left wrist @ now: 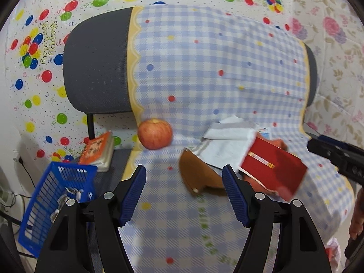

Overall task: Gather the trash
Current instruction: 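Grasp the red box with the right gripper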

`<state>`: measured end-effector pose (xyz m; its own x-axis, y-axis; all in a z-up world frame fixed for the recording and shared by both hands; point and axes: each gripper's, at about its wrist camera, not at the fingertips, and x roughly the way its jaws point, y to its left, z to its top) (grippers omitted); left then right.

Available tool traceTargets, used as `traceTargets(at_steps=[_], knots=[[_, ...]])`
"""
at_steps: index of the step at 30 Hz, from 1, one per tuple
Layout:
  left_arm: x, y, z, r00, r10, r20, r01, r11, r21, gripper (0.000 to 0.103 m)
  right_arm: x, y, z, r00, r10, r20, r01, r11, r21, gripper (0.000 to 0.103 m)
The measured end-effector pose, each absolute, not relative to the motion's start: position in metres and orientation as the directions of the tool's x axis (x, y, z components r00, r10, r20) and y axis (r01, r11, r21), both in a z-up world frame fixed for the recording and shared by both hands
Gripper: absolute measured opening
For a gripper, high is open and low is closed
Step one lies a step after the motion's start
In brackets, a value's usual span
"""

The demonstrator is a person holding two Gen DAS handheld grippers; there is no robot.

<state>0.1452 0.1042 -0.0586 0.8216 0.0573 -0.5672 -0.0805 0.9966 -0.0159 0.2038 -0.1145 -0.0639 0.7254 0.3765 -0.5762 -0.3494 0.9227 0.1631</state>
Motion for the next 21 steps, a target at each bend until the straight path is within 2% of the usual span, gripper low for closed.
traceTargets(at_steps=[8, 12, 18, 19, 20, 21], knots=[[0.185, 0.126, -0.063, 0.806, 0.107, -0.582, -0.12, 0.993, 0.016, 0.07, 0.274, -0.076, -0.076, 0.696, 0.356, -0.624, -0.307, 0.933, 0.189, 0.048], [0.199, 0.134, -0.068, 0.8, 0.102, -0.591, -0.121, 0.993, 0.008, 0.07, 0.305, -0.063, -0.089, 0.66, 0.308, -0.686, -0.242, 0.951, 0.194, 0.048], [0.209, 0.141, -0.079, 0.783, 0.085, -0.616, -0.118, 0.993, -0.014, 0.07, 0.333, -0.066, -0.105, 0.601, 0.331, -0.728, -0.163, 0.942, 0.294, 0.048], [0.209, 0.143, -0.081, 0.778, 0.077, -0.624, -0.118, 0.993, -0.025, 0.07, 0.335, -0.068, -0.106, 0.594, 0.349, -0.725, -0.164, 0.935, 0.316, 0.04], [0.208, 0.145, -0.083, 0.774, 0.071, -0.629, -0.119, 0.992, -0.033, 0.07, 0.335, -0.068, -0.106, 0.587, 0.372, -0.719, -0.174, 0.925, 0.337, 0.018], [0.207, 0.146, -0.084, 0.771, 0.068, -0.633, -0.12, 0.992, -0.04, 0.07, 0.333, -0.069, -0.105, 0.591, 0.393, -0.704, -0.189, 0.916, 0.353, 0.011]])
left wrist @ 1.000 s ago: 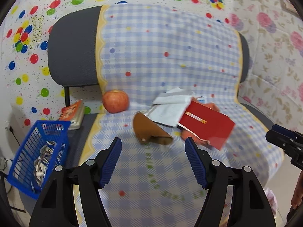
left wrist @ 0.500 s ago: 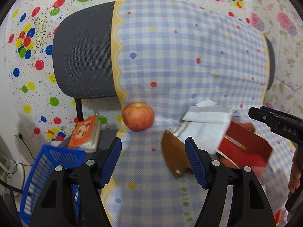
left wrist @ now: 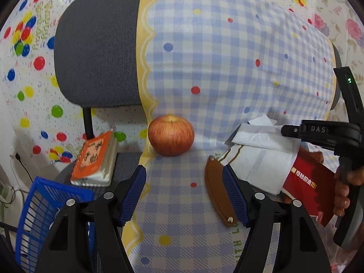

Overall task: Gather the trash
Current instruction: 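Grasp the red box with the right gripper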

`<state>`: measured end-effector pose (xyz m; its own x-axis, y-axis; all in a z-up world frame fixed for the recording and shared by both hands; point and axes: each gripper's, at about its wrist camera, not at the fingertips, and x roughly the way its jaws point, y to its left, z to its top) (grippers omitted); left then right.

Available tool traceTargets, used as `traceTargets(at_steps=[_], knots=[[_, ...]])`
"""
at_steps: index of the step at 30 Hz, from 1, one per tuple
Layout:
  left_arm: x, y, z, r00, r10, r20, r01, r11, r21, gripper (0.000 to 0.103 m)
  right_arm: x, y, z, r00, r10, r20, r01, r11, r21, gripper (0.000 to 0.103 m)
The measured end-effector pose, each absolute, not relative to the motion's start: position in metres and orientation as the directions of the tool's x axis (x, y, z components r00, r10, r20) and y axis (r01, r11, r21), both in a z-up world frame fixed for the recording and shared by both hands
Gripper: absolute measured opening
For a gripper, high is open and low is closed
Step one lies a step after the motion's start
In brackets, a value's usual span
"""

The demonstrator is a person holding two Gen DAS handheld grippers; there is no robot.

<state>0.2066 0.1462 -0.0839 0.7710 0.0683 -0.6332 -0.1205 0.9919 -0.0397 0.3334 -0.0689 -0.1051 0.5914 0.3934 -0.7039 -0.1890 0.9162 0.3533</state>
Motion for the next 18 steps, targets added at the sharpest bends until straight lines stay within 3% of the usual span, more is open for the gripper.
traceTargets(at_steps=[2, 6, 9, 11, 18], knots=[[0.203, 0.149, -0.085, 0.768, 0.07, -0.636, -0.129, 0.991, -0.047, 0.07, 0.323, -0.066, -0.096, 0.625, 0.403, -0.668, -0.239, 0.914, 0.327, 0.005], [0.191, 0.158, -0.081, 0.772, 0.086, -0.63, -0.163, 0.985, -0.064, 0.07, 0.287, -0.039, -0.077, 0.682, 0.394, -0.616, -0.4, 0.906, 0.137, 0.004], [0.181, 0.164, -0.076, 0.777, 0.104, -0.621, -0.188, 0.979, -0.072, 0.07, 0.257, -0.009, -0.08, 0.632, 0.437, -0.64, -0.567, 0.824, 0.002, 0.005], [0.174, 0.167, -0.072, 0.78, 0.116, -0.615, -0.201, 0.977, -0.071, 0.07, 0.239, 0.0, -0.084, 0.588, 0.469, -0.659, -0.635, 0.772, -0.018, 0.018], [0.158, 0.159, -0.073, 0.788, 0.116, -0.604, -0.178, 0.983, -0.043, 0.07, 0.206, -0.039, -0.067, 0.635, 0.47, -0.613, -0.568, 0.822, 0.041, 0.029]])
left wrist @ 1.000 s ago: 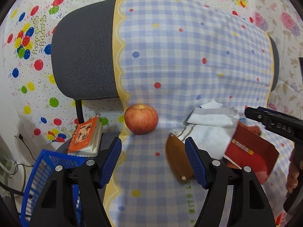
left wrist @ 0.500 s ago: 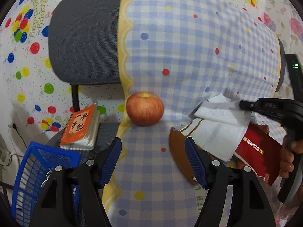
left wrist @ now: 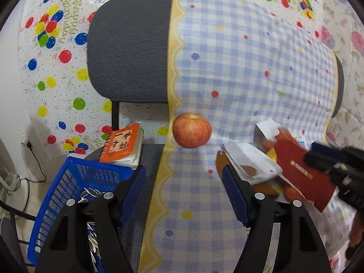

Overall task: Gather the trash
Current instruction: 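Grasp the red box with the right gripper, then grasp the white paper with the left gripper while the right gripper holds the red box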

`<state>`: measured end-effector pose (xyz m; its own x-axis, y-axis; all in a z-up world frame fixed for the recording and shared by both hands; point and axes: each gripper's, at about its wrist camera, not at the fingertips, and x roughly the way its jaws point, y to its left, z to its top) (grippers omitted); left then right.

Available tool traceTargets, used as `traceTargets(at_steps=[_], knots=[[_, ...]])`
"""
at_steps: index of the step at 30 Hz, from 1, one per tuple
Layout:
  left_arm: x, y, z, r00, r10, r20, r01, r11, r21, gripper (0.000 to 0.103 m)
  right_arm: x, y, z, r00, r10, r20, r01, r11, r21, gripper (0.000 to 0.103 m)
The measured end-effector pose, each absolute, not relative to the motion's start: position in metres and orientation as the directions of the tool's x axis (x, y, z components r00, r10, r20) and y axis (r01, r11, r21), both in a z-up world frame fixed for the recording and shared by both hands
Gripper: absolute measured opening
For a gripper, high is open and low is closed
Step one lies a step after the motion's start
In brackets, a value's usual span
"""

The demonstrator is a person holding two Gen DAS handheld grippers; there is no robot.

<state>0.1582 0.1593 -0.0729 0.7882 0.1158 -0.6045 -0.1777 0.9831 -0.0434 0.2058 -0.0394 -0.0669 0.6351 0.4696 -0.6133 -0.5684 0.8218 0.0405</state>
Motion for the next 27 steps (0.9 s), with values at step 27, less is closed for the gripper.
traceTargets(at_steps=[27], knots=[[0.252, 0.042, -0.127, 0.693, 0.045, -0.72, 0.205, 0.945, 0.256, 0.066, 0.205, -0.133, -0.092, 0.662, 0.428, -0.615, -0.331, 0.903, 0.273, 0.053]])
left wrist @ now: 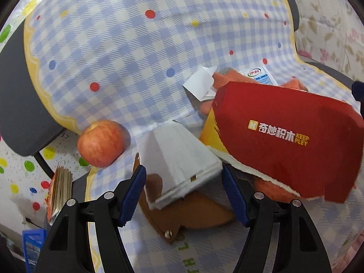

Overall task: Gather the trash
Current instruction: 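Grasp the white paper with the left gripper while the right gripper holds the red box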

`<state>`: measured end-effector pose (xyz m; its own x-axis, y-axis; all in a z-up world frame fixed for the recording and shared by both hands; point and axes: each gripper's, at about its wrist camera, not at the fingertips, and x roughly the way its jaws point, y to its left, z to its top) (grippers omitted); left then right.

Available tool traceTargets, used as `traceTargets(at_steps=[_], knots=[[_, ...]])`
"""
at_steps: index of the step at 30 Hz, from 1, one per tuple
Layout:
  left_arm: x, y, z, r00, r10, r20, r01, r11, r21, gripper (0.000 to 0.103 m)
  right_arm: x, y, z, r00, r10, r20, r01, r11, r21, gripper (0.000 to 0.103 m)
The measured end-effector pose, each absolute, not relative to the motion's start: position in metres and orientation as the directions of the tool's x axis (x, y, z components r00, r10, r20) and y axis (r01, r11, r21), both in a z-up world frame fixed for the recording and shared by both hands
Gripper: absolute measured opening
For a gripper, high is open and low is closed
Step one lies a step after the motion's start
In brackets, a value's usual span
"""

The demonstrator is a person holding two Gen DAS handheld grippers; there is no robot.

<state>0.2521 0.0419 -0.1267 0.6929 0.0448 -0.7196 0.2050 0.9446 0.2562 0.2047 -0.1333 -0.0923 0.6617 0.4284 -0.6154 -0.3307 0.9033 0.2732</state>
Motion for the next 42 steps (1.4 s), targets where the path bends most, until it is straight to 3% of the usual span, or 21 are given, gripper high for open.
traceTargets(at_steps=[2, 3, 5, 7, 17, 27, 34, 37, 38, 42], knots=[[0.259, 0.044, -0.126, 0.681, 0.058, -0.73, 0.192, 0.948, 0.255, 0.048, 0.205, -0.133, -0.094, 0.658, 0.433, -0.616, -0.332, 0.901, 0.279, 0.053], [0.262, 0.046, -0.126, 0.677, 0.061, -0.734, 0.187, 0.95, 0.251, 0.045, 0.204, -0.133, -0.095, 0.659, 0.431, -0.616, -0.331, 0.902, 0.276, 0.053], [0.264, 0.052, -0.125, 0.676, 0.068, -0.734, 0.167, 0.956, 0.243, 0.017, 0.202, -0.134, -0.094, 0.662, 0.429, -0.614, -0.334, 0.903, 0.271, 0.053], [0.26, 0.06, -0.117, 0.697, 0.05, -0.715, 0.142, 0.968, 0.207, 0.005, 0.199, -0.136, -0.091, 0.667, 0.433, -0.606, -0.335, 0.901, 0.275, 0.053], [0.159, 0.115, -0.051, 0.829, -0.157, -0.536, 0.064, 0.98, -0.189, 0.003, 0.178, -0.136, -0.087, 0.681, 0.431, -0.592, -0.341, 0.902, 0.265, 0.056], [0.114, 0.112, -0.067, 0.832, -0.159, -0.532, 0.032, 0.97, -0.24, 0.003, 0.182, -0.131, -0.104, 0.661, 0.439, -0.608, -0.333, 0.898, 0.287, 0.05], [0.115, 0.1, -0.077, 0.816, -0.157, -0.557, 0.045, 0.977, -0.209, 0.003, 0.221, -0.131, -0.121, 0.614, 0.488, -0.62, -0.286, 0.87, 0.401, 0.05], [0.114, 0.1, -0.077, 0.814, -0.15, -0.562, 0.039, 0.978, -0.204, 0.003, 0.228, -0.125, -0.121, 0.597, 0.519, -0.612, -0.293, 0.851, 0.436, 0.03], [0.114, 0.1, -0.077, 0.814, -0.147, -0.562, 0.034, 0.978, -0.206, 0.003, 0.228, -0.123, -0.118, 0.597, 0.52, -0.611, -0.301, 0.851, 0.43, 0.014], [0.105, 0.103, -0.071, 0.822, -0.13, -0.554, 0.02, 0.98, -0.2, 0.003, 0.203, -0.107, -0.091, 0.645, 0.527, -0.554, -0.405, 0.85, 0.336, 0.003]])
